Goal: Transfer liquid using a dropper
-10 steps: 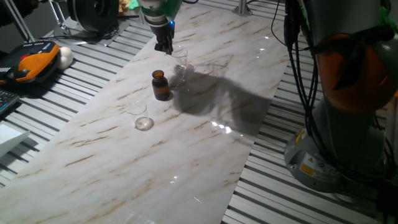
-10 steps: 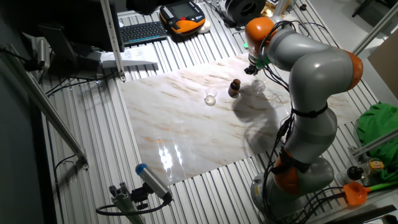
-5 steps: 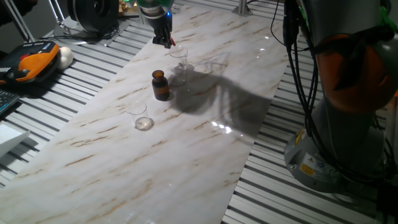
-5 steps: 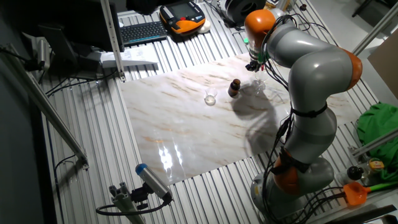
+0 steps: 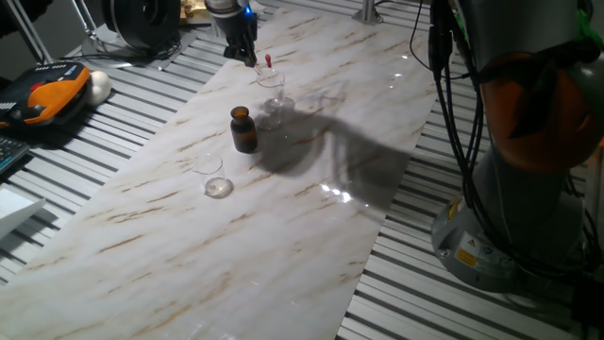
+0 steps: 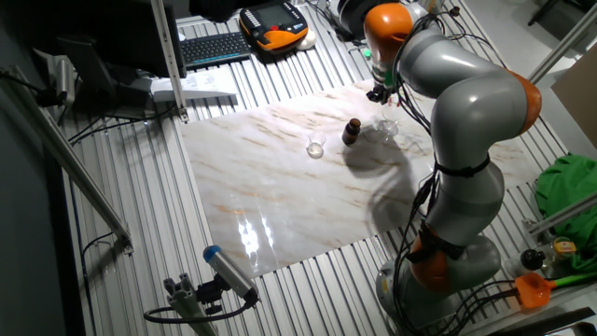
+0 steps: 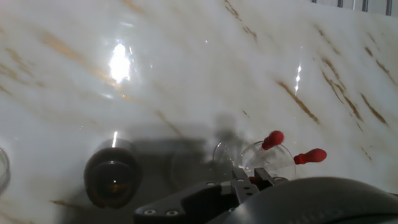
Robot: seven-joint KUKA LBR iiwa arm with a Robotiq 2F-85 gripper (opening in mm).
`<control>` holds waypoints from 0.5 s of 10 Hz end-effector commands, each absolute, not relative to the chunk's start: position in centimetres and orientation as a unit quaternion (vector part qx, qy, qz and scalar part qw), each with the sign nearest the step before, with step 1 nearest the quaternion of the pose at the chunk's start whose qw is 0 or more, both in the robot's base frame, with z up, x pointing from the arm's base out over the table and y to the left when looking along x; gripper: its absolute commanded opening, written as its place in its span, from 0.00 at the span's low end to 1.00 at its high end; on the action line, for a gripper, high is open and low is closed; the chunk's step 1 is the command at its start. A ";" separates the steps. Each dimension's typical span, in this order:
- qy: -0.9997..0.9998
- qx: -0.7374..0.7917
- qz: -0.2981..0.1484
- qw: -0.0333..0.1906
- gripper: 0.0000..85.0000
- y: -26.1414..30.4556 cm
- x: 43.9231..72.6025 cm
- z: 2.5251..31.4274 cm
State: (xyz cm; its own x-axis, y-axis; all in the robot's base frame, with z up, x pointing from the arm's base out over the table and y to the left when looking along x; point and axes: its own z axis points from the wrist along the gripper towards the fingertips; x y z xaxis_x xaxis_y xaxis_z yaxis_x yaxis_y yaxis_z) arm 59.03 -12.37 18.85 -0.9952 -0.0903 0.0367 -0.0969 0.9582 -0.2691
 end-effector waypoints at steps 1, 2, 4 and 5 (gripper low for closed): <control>-0.989 0.045 0.138 0.012 0.00 -12.1 58.9 19.1; -0.990 0.041 0.134 0.011 0.00 -11.8 58.9 19.2; -0.990 0.032 0.134 0.012 0.00 -11.1 58.6 19.7; -0.991 0.023 0.133 0.015 0.00 -10.6 58.4 20.1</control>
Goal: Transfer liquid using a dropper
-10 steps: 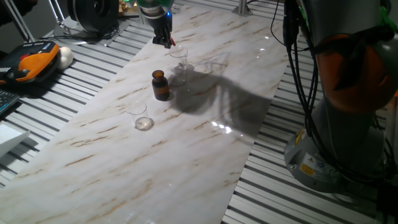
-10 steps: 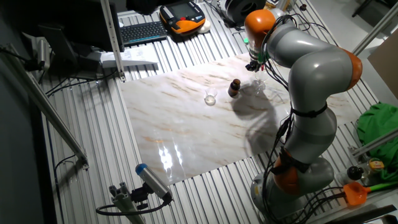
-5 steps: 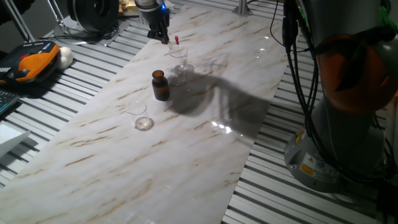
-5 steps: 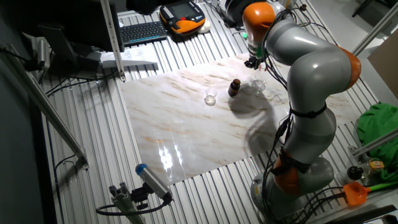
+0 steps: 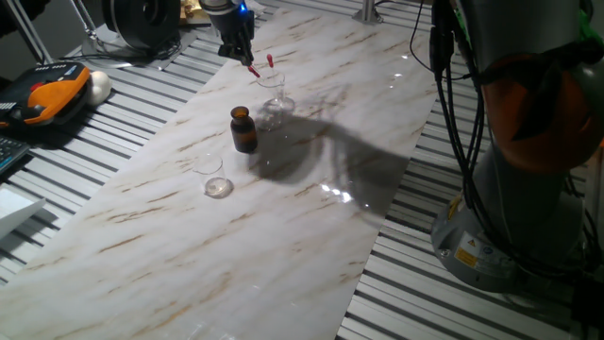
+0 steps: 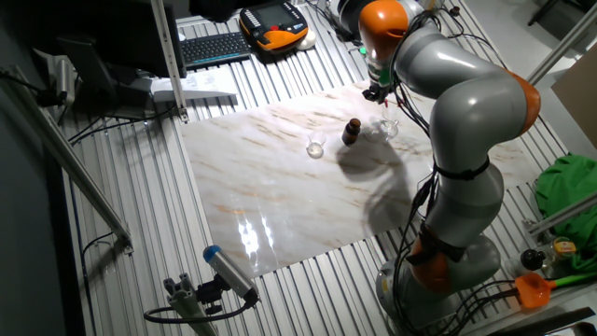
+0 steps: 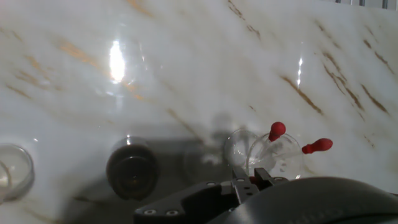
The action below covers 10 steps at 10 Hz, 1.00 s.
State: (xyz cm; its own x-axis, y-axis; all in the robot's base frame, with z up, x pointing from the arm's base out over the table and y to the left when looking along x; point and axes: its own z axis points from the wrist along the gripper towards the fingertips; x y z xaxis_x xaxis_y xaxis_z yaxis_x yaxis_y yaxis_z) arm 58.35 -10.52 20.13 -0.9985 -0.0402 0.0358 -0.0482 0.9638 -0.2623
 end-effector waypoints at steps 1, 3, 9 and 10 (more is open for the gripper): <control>-0.991 0.013 0.130 0.017 0.00 -10.1 58.2 20.4; -0.991 -0.005 0.131 0.018 0.00 -9.0 57.5 21.4; -0.994 -0.017 0.104 0.024 0.00 -8.2 55.9 22.1; -0.994 -0.012 0.106 0.024 0.00 -8.2 55.9 22.1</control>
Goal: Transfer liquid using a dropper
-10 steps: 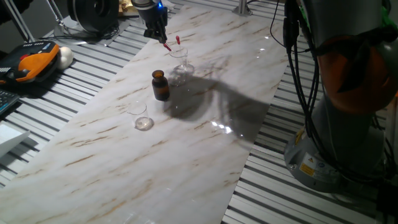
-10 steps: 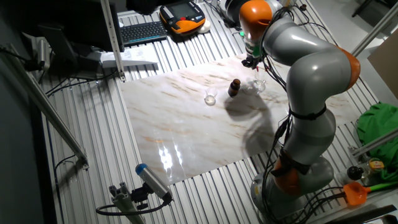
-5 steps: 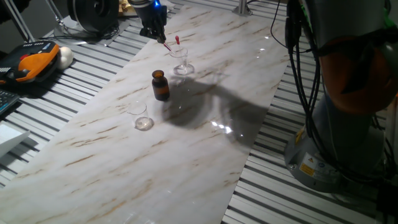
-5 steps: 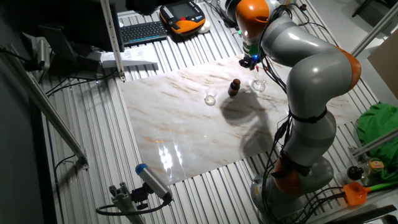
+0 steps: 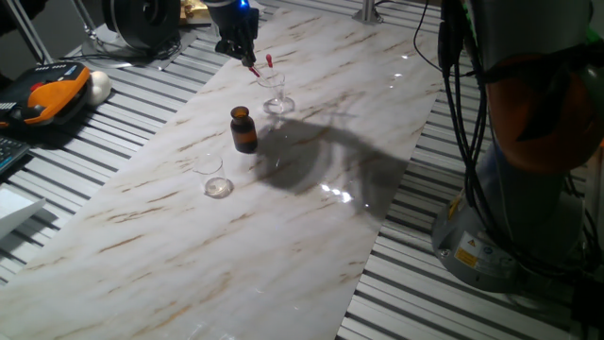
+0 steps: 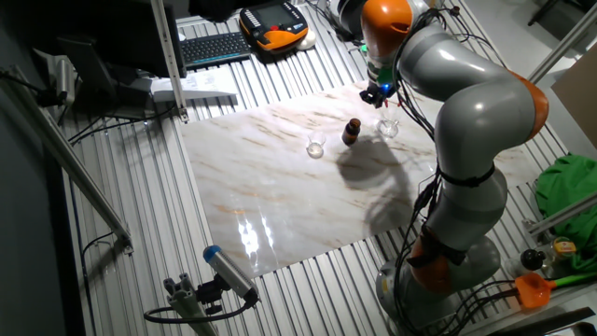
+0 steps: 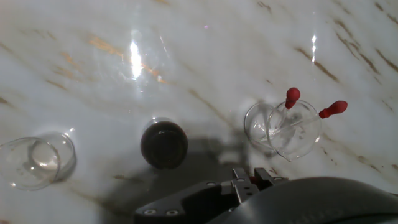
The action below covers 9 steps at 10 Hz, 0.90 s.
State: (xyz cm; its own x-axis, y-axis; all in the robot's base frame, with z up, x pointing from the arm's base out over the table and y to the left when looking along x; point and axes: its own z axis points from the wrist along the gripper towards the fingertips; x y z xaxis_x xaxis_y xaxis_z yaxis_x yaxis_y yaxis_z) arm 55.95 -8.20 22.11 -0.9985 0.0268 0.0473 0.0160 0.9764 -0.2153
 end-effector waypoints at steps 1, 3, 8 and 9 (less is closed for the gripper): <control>-0.993 -0.009 0.111 0.026 0.00 -8.2 55.9 22.1; -0.995 0.001 0.100 0.025 0.00 -8.2 55.9 22.1; -0.997 0.036 0.069 0.001 0.00 -8.2 55.9 22.1; -0.997 0.038 0.065 -0.003 0.00 -8.2 55.9 22.1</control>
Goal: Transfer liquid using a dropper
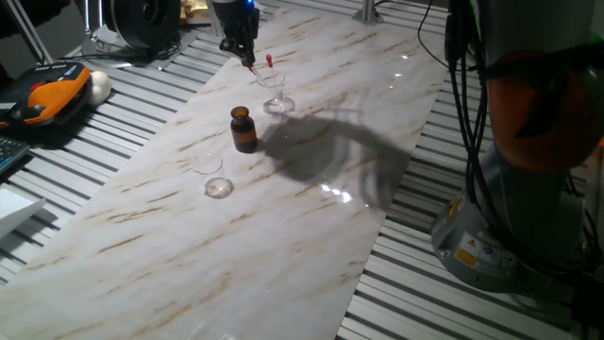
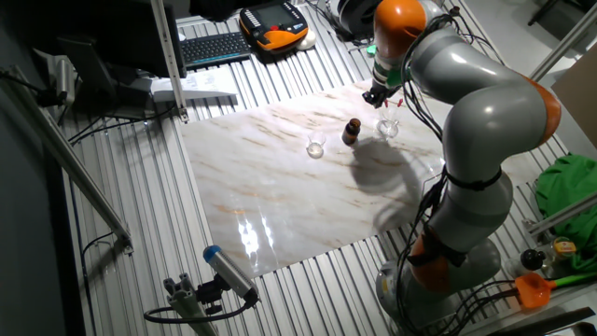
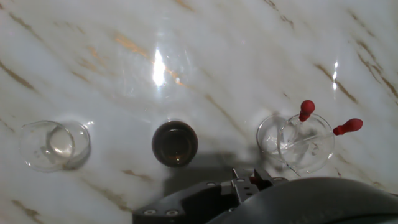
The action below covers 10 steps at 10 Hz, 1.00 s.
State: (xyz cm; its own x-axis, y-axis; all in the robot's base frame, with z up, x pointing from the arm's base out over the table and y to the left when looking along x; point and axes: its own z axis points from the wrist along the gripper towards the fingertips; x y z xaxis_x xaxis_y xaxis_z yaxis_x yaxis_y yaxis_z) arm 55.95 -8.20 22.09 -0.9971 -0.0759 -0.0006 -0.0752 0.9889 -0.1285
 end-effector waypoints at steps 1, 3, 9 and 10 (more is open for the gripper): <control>0.997 -0.042 -0.064 0.010 0.00 -8.2 55.9 22.1; 0.997 -0.045 -0.054 0.016 0.00 -8.2 55.9 22.1; 0.998 -0.031 -0.059 -0.002 0.00 -4.7 57.3 25.3; 0.998 -0.023 -0.064 -0.006 0.00 -3.8 57.4 26.0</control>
State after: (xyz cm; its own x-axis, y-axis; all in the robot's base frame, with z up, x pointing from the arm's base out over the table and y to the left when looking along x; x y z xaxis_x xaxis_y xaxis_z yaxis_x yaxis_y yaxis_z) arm 57.47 -3.73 26.20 -0.9990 -0.0408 0.0162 -0.0426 0.9903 -0.1319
